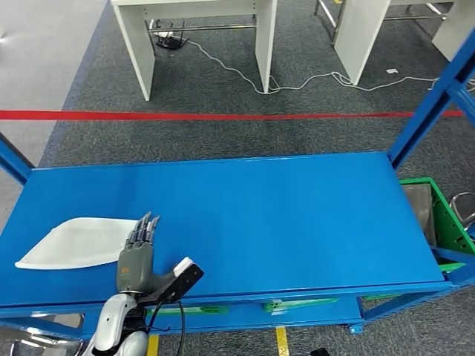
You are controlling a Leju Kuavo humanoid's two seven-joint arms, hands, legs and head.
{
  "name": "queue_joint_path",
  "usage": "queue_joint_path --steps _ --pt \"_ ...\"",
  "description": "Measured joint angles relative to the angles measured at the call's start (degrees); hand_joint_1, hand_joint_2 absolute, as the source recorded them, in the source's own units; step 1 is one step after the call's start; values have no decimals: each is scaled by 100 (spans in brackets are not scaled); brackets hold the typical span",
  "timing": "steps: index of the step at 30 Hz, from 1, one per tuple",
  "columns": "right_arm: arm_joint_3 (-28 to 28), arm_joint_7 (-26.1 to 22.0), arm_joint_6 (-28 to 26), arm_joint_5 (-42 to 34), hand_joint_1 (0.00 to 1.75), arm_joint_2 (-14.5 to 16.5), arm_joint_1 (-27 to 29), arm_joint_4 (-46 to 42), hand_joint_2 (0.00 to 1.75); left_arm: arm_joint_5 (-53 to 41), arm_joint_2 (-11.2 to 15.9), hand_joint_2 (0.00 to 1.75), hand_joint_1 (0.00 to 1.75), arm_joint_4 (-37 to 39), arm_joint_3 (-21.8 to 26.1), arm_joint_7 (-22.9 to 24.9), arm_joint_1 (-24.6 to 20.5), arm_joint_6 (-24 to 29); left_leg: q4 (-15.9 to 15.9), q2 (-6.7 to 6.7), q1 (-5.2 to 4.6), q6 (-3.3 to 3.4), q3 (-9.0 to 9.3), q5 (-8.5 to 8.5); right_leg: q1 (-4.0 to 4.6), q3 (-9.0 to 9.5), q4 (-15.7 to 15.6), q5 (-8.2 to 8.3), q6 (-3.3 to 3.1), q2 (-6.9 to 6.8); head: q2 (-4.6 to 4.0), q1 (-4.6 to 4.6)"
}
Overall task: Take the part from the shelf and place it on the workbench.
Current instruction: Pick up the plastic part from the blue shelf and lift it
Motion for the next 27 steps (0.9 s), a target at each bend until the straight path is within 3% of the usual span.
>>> queue_joint_path --steps 3,4,6,7,8,9,10,11,13,14,18,20,22,23,24,25,27 --pt "-4 0 1 0 0 0 -3 0 0 0 -5 175 0 -5 -3 0 -6 2 -67 5 24 108 20 39 -10 -61 105 -101 98 -4 0 14" --pt "-5 0 1 0 0 -1 -6 0 0 0 -7 175 0 -7 -4 0 -7 2 -88 13 36 138 29 51 -12 -171 332 -239 121 -3 0 25" --pt "-7 0 -1 0 0 -1 -1 1 0 0 -8 175 0 -7 -5 0 -6 1 -91 25 33 169 28 52 -16 -527 1086 -601 155 -2 0 43" --pt "-8 0 0 0 0 -1 7 1 0 0 -8 175 0 -6 -5 0 -4 0 -90 28 28 174 28 50 -17 -696 1434 -720 167 -3 0 44" --pt "-8 0 1 0 0 -1 16 2 0 0 -8 175 0 -5 -6 0 -3 -1 -89 27 25 177 30 48 -18 -787 1612 -736 173 -3 0 44" --pt "-8 0 1 0 0 -1 22 2 0 0 -8 175 0 -5 -7 0 -2 -1 -86 23 23 176 36 45 -18 -768 1559 -636 173 -4 0 46" --pt "-8 0 1 0 0 -1 24 1 0 0 -8 175 0 -5 -7 0 -2 -1 -84 19 23 171 45 41 -18 -638 1279 -446 165 -5 0 45" --pt "-8 0 0 0 0 -1 21 1 0 0 -8 175 0 -5 -7 0 -2 -1 -80 13 23 159 55 33 -18 -439 859 -234 151 -6 0 46" --pt "-8 0 -1 0 0 -1 4 0 0 0 -8 175 0 -7 -6 0 -4 -1 -58 7 0 114 50 14 -10 -83 173 -10 110 -2 0 44" --pt "-8 0 -1 0 0 -1 -3 0 0 0 -7 175 0 -7 -6 0 -4 -1 -48 5 -11 89 40 11 -5 -4 25 4 86 2 0 43" --pt "-11 0 -1 0 0 1 12 1 0 0 -3 175 0 -7 -7 0 -6 -1 68 4 -2 -15 2 -85 -15 25 -19 4 -44 3 0 31" --pt "-12 0 -2 0 0 2 4 0 0 0 1 175 0 -7 -5 0 -3 -2 588 8 16 -75 -215 -399 -31 32 -34 12 -103 -7 0 12" --pt "-12 0 -1 0 0 2 2 0 0 0 3 175 0 -7 -7 0 11 -3 1370 10 32 -111 -567 -737 -29 29 -31 7 -124 -13 0 4" --pt "-12 0 0 1 0 2 6 1 0 0 3 175 0 -7 -7 0 20 -3 1600 10 38 -119 -674 -782 -28 31 -30 5 -126 -14 0 4" --pt "-12 0 1 1 0 2 10 1 0 0 5 175 0 -7 -6 0 25 -3 1615 10 43 -119 -685 -710 -28 36 -29 4 -125 -13 0 4" --pt "-12 0 1 1 0 2 11 1 0 0 7 175 0 -7 -5 0 27 -3 1393 10 47 -112 -587 -531 -28 46 -29 1 -121 -10 0 4" --pt "-12 0 2 0 0 2 8 0 0 0 11 175 0 -7 -5 0 25 -3 613 12 43 -81 -231 -123 -18 68 -25 -10 -99 -3 0 4"
